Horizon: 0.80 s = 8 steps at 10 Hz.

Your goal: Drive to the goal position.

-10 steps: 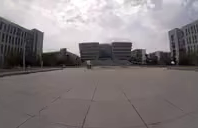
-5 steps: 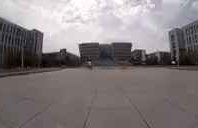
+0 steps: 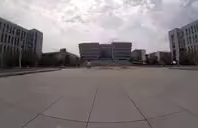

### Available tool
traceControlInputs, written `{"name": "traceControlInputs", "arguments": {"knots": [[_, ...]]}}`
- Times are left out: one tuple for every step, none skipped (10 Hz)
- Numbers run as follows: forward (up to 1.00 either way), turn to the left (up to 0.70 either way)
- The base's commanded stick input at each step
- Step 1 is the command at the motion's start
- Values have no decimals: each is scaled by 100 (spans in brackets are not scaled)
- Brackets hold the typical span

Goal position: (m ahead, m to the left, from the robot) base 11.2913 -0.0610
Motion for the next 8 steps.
{"name": "traceControlInputs", "arguments": {"knots": [[70,0],[70,0],[70,0],[70,0],[70,0],[70,0],[70,0],[70,0]]}}
